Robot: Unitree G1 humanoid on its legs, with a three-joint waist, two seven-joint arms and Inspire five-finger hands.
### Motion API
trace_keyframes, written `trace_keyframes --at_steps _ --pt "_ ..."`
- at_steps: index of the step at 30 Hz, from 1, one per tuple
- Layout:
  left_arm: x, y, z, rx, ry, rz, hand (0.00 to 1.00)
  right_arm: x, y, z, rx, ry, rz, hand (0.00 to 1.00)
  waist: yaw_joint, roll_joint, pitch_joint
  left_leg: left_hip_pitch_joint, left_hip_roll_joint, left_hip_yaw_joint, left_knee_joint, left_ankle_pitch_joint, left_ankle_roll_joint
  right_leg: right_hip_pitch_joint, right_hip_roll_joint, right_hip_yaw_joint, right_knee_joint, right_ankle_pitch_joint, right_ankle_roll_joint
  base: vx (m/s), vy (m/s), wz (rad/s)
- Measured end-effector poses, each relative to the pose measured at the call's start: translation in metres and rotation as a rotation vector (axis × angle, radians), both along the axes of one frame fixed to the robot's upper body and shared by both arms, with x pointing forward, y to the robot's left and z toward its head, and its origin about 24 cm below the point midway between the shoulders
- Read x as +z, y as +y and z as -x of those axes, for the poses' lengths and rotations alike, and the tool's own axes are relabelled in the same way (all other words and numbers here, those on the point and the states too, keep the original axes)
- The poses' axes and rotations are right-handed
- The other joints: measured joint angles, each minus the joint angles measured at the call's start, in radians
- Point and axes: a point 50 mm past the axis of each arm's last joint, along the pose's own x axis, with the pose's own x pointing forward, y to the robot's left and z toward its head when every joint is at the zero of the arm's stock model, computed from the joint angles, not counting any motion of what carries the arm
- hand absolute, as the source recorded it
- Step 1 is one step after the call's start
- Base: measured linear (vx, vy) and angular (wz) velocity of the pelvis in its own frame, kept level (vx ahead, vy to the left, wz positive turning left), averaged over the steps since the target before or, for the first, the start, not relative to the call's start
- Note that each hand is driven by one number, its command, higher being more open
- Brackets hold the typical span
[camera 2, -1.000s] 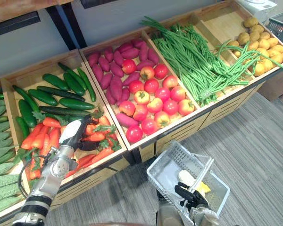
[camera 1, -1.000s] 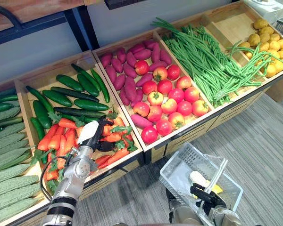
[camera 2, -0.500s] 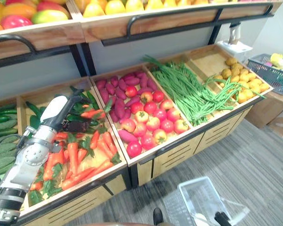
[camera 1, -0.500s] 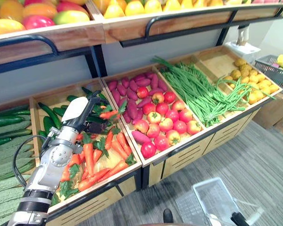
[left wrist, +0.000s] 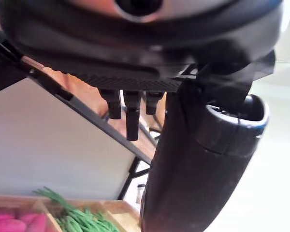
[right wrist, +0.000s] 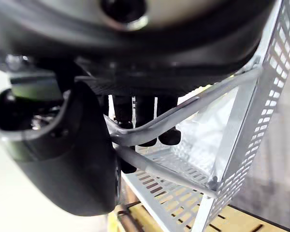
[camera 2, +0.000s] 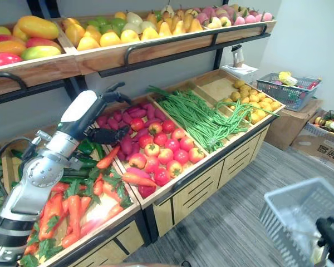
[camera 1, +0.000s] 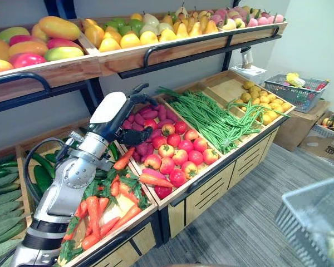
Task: Pick vegetable in the basket
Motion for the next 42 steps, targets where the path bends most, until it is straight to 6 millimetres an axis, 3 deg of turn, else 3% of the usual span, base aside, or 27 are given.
trace_keyframes --at_steps 4,8,19,26,27,35,39,42 --pt "-0.002 0.000 -0.001 0.005 0.022 0.007 0.00 0.019 -0.005 -0.009 0.019 -0.062 0.077 0.00 -0.011 -0.013 0.011 0.000 0.003 0.000 0.005 0.000 0.000 0.000 0.002 0.001 0.000 0.002 0.000 -0.01 0.047 -0.03" --pt "-0.005 -0.003 -0.002 0.009 0.037 0.037 0.00 0.031 -0.007 -0.016 0.096 -0.075 0.106 0.00 -0.020 -0.005 0.022 -0.001 0.000 0.001 0.002 0.000 0.000 -0.003 0.001 0.004 0.000 0.002 0.001 0.00 0.069 -0.02" --pt "-0.010 -0.001 -0.002 0.020 0.070 0.050 0.00 0.019 0.002 -0.023 0.168 -0.010 0.027 0.00 -0.024 0.019 0.038 -0.006 -0.008 -0.001 -0.011 0.000 0.000 -0.009 -0.007 0.002 0.000 0.003 0.002 0.00 0.072 0.01" --pt "-0.033 0.007 0.005 0.051 0.198 0.048 0.00 0.021 0.003 -0.025 0.179 -0.006 0.040 0.00 -0.021 0.018 0.039 -0.012 -0.013 -0.013 -0.011 0.000 0.003 -0.008 -0.017 -0.007 0.000 0.004 0.005 -0.01 0.037 0.04" --pt "-0.039 0.008 0.007 0.056 0.223 0.048 1.00 0.021 0.003 -0.025 0.183 -0.004 0.039 0.00 -0.021 0.018 0.039 -0.014 -0.013 -0.015 -0.011 0.000 0.003 -0.009 -0.018 -0.009 0.000 0.004 0.005 0.00 0.009 0.08" --pt "-0.120 0.041 0.023 0.233 0.592 0.094 1.00 0.013 0.011 -0.027 0.254 0.046 0.017 0.00 -0.018 0.014 0.045 -0.029 -0.022 -0.032 -0.012 -0.001 0.008 -0.015 -0.030 -0.020 0.000 0.004 0.008 -0.01 0.049 0.05" --pt "-0.150 0.051 0.032 0.304 0.705 0.102 1.00 0.009 0.017 -0.031 0.301 0.059 -0.004 0.00 -0.014 0.008 0.059 -0.030 -0.026 -0.032 -0.015 -0.001 0.009 -0.016 -0.033 -0.020 0.000 0.004 0.009 0.00 0.050 0.01" --pt "-0.161 0.052 0.034 0.323 0.740 0.112 1.00 0.007 0.021 -0.035 0.342 0.063 -0.014 0.00 -0.014 0.008 0.066 -0.032 -0.027 -0.033 -0.016 -0.001 0.010 -0.018 -0.033 -0.020 0.000 0.004 0.009 0.00 0.054 0.01"
